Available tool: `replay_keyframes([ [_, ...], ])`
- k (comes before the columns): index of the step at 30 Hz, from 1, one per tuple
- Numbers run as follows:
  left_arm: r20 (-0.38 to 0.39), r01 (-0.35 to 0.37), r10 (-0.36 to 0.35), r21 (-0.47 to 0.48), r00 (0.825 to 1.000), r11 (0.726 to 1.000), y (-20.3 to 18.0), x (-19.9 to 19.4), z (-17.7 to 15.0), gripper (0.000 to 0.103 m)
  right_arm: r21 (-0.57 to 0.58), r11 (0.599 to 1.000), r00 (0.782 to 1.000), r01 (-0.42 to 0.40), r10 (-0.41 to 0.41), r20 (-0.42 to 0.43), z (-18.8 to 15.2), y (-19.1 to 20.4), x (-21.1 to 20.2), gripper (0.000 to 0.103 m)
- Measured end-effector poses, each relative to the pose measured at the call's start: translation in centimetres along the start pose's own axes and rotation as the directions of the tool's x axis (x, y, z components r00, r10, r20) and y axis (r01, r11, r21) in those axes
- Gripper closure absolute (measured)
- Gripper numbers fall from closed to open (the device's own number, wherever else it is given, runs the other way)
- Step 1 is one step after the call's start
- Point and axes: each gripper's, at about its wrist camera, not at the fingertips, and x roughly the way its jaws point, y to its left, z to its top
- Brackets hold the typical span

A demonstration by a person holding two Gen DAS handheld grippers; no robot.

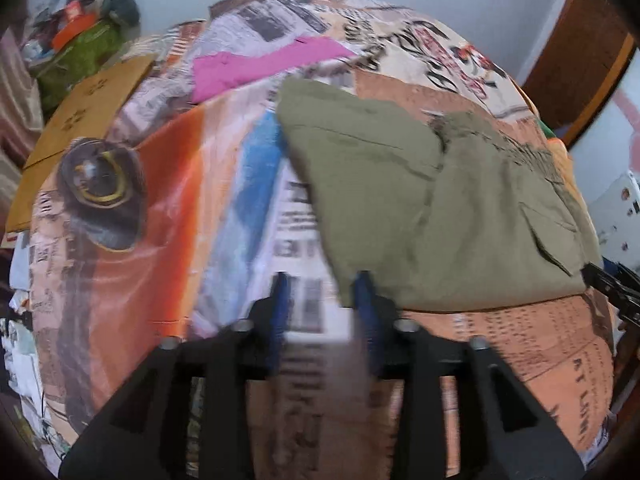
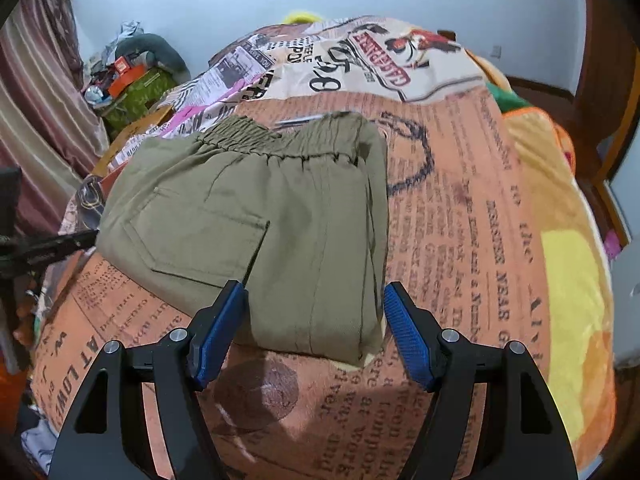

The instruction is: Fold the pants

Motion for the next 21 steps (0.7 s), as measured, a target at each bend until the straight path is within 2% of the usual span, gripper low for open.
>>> replay_keyframes([
  [3,-0.007,-0.060,0.060,0.002,0.998,0.998,1.2,-0.4,0.1,0.060,0.017,1.000,1.000,-0.010,0.010,-0.003,-0.1,-0.4,-0.4,0.034],
  [6,0.010,-0.064,0.064,0.007,0.998,0.998,1.8,-1.3,1.0,0.060,0.011,1.000,1.000,-0.009,0.009,0.005,0.2,-0.4,-1.0,0.034],
  [8,0.042,-0.043,0.043,0.002,0.998,0.999,1.8,-2.1,2.0,0.060,-0.001,1.000,1.000,0.000,0.000,0.025,0.7,-0.3,-1.5,0.034],
  [10,0.080,0.008,-0.008,-0.001,0.997,1.000,1.4,-2.9,3.5,0.060,-0.007,1.000,0.999,-0.002,0.002,0.052,1.6,-0.2,-1.8,0.034],
  [14,0.107,0.058,-0.061,0.032,0.992,0.998,-0.4,-2.2,6.8,0.059,-0.033,0.999,0.997,0.013,-0.011,0.081,3.6,0.1,-1.3,0.034],
  [18,0.051,0.030,-0.033,0.056,0.998,0.998,-1.3,1.8,9.0,0.059,-0.038,0.999,0.997,0.028,-0.025,0.069,5.2,-0.3,0.6,0.034],
  [21,-0.021,-0.030,0.031,0.048,0.999,0.998,-0.5,5.4,9.6,0.056,-0.020,0.999,0.999,0.042,-0.041,0.030,5.4,-1.1,2.0,0.034],
])
